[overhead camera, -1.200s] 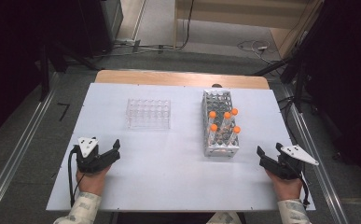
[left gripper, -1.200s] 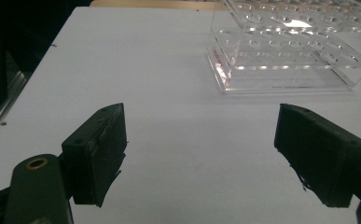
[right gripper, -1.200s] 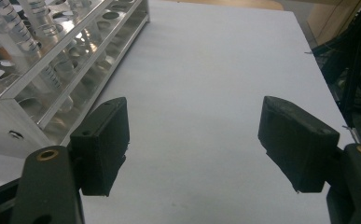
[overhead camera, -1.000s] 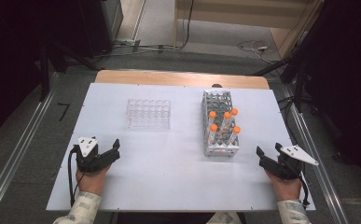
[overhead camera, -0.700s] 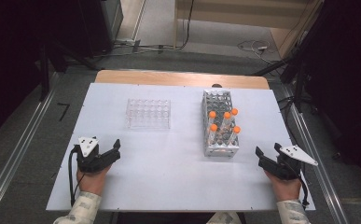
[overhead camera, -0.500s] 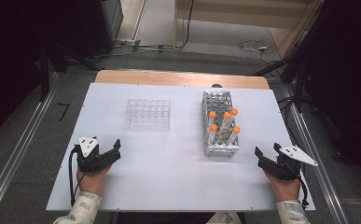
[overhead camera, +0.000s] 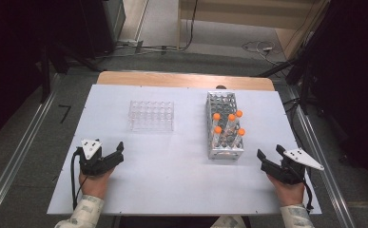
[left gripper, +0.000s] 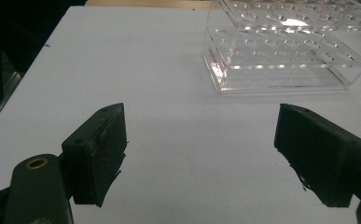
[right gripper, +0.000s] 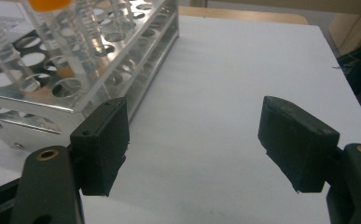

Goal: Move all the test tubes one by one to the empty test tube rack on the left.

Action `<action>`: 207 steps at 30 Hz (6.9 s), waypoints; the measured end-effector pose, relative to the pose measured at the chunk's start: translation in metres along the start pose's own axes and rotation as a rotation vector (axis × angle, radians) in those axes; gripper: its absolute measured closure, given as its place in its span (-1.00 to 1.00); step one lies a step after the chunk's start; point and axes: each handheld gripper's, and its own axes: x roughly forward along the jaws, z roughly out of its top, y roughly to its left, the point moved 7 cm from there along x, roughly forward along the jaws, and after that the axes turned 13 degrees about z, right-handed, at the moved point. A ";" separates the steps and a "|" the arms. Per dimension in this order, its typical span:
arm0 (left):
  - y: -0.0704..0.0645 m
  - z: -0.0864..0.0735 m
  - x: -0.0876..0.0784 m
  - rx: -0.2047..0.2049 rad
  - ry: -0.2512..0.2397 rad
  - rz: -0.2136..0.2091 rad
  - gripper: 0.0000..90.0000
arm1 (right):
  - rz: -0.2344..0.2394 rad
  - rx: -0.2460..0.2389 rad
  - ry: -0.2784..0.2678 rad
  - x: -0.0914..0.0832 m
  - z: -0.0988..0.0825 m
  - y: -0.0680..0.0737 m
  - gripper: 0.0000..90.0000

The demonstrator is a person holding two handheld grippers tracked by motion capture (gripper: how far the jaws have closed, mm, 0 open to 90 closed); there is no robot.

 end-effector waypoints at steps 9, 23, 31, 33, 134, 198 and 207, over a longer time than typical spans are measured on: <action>-0.001 -0.001 0.001 0.002 0.002 -0.001 -0.61 | 0.039 -0.011 -0.013 0.002 0.008 0.012 -0.49; -0.003 -0.001 0.002 0.007 0.005 0.001 -0.61 | 0.066 -0.033 -0.011 0.012 0.016 0.024 -0.49; -0.004 -0.002 0.002 0.013 0.008 -0.002 -0.61 | 0.076 -0.045 -0.011 0.018 0.019 0.028 -0.49; -0.004 -0.002 0.003 0.015 0.008 -0.002 -0.61 | 0.080 -0.047 -0.011 0.019 0.020 0.029 -0.49; -0.007 -0.003 0.003 0.023 0.011 -0.014 -0.60 | 0.159 -0.152 -0.097 0.034 0.058 0.060 0.59; -0.009 -0.001 0.001 0.017 0.000 -0.024 -0.60 | 0.365 -0.198 -0.080 0.015 0.058 0.124 0.59; -0.011 -0.001 0.000 0.020 -0.003 -0.033 -0.60 | 0.409 -0.223 -0.055 0.024 0.052 0.142 0.59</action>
